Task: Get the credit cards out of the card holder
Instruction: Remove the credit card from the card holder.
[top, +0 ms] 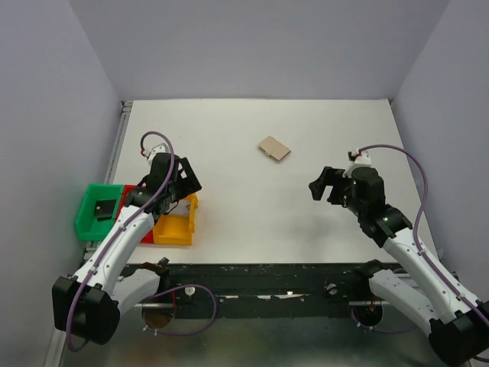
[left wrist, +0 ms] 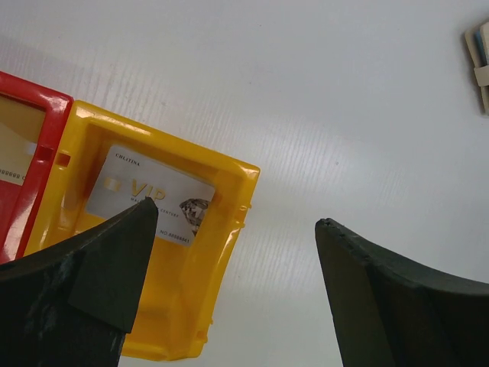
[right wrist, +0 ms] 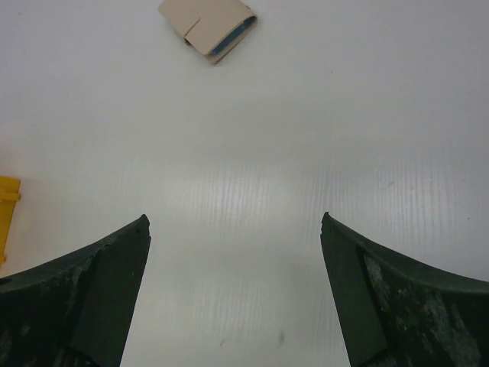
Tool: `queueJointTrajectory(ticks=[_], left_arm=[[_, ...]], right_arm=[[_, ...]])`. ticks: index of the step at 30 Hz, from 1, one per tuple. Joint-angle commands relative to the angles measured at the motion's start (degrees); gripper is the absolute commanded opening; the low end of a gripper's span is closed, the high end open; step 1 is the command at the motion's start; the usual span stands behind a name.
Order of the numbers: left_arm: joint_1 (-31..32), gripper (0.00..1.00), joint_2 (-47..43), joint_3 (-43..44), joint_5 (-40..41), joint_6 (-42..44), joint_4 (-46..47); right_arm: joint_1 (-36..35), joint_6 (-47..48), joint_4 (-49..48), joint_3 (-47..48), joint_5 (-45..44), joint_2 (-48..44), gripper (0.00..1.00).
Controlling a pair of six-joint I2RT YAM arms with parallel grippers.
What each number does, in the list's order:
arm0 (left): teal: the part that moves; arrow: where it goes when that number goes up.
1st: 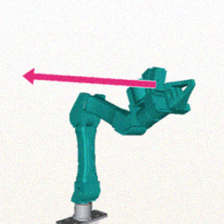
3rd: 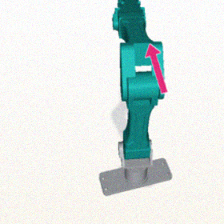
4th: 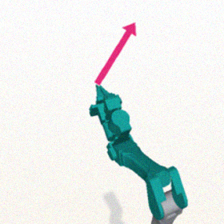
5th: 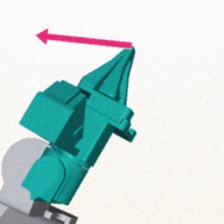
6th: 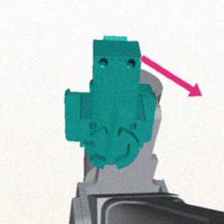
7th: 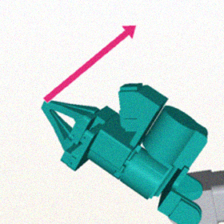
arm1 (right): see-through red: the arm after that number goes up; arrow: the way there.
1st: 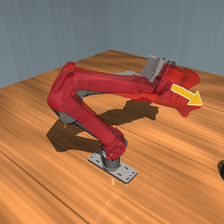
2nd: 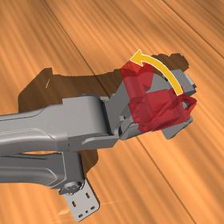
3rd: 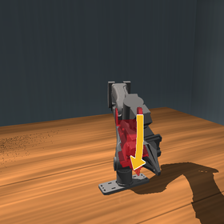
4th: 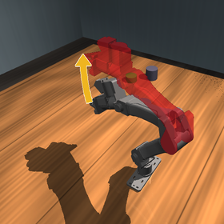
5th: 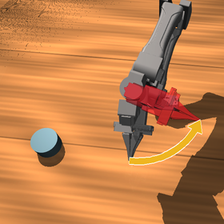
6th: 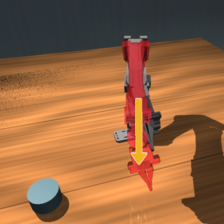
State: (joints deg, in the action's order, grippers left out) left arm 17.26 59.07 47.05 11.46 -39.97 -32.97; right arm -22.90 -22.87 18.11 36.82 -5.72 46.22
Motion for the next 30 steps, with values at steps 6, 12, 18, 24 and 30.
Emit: queueJointTrajectory(ticks=[6, 12, 18, 24, 30], left_arm=[[-0.21, 0.99, -4.66, -2.66, -4.6, 4.19, 4.75], [-0.03, 0.99, -7.47, -4.07, -8.03, 7.96, 8.0], [2.6, 0.99, -5.55, -1.08, -7.51, 9.99, 6.52], [2.96, 0.99, -5.45, -1.34, -9.97, 8.59, 6.87], [2.96, 0.99, -6.42, -2.84, -10.15, 8.41, 7.13]], right_arm=[[-0.13, 1.08, 0.88, 1.76, 0.53, 0.45, 1.0], [-0.13, 1.86, 0.7, 4.57, -0.17, 3.78, 0.98], [-1.18, 2.92, 2.01, 13.96, -0.08, 17.39, 0.95], [-2.24, 4.59, 5.09, 27.67, -2.02, 35.75, 0.9], [-4.35, 6.26, 7.99, 40.15, -2.11, 50.44, 0.86]])
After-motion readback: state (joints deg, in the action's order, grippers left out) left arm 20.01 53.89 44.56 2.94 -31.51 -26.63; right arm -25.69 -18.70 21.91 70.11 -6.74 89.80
